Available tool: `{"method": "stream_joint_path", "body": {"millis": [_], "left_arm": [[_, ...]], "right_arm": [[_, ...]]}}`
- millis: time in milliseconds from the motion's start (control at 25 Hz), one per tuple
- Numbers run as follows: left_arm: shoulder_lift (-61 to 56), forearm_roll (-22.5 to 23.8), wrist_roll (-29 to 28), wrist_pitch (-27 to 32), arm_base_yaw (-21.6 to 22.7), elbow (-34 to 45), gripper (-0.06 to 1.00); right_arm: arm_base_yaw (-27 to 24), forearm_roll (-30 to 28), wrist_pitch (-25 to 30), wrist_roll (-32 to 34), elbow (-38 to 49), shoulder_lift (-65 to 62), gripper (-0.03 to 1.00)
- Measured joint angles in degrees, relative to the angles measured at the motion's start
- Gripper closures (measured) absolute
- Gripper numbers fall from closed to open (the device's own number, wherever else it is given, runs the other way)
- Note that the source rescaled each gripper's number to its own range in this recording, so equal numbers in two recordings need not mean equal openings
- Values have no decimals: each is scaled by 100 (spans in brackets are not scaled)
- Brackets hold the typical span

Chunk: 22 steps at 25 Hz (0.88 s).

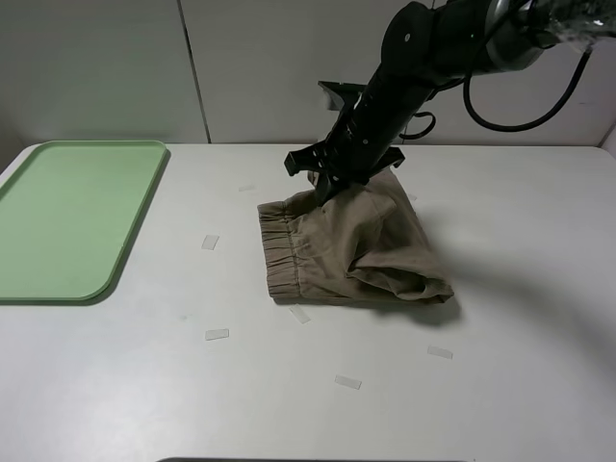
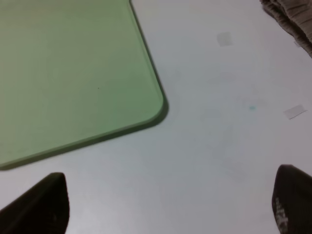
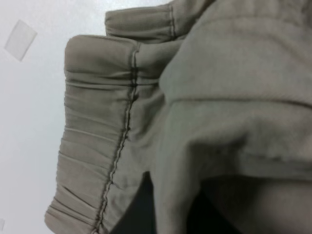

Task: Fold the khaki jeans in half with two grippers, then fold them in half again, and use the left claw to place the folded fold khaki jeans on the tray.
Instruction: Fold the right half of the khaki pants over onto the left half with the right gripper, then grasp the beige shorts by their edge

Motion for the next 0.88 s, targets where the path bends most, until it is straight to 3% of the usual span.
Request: {"method": "stream_joint_path", "body": {"millis": [120,320,360,440,640,880], "left_arm": [[0,14,0,0,0,0,14],[0,16,0,0,0,0,14],[0,16,0,0,0,0,14],[0,16,0,0,0,0,14],[0,32,0,5,0,0,14],[0,32,0,5,0,0,14]], "right_arm": [[5,93,12,0,0,0,82],[86,699,12,0,0,0,21],[102,813,12,0,0,0,15],[122,954,-3,0,0,0,10],[134,932,29,0,0,0,10],[134,265,42,0,0,0,10]]}}
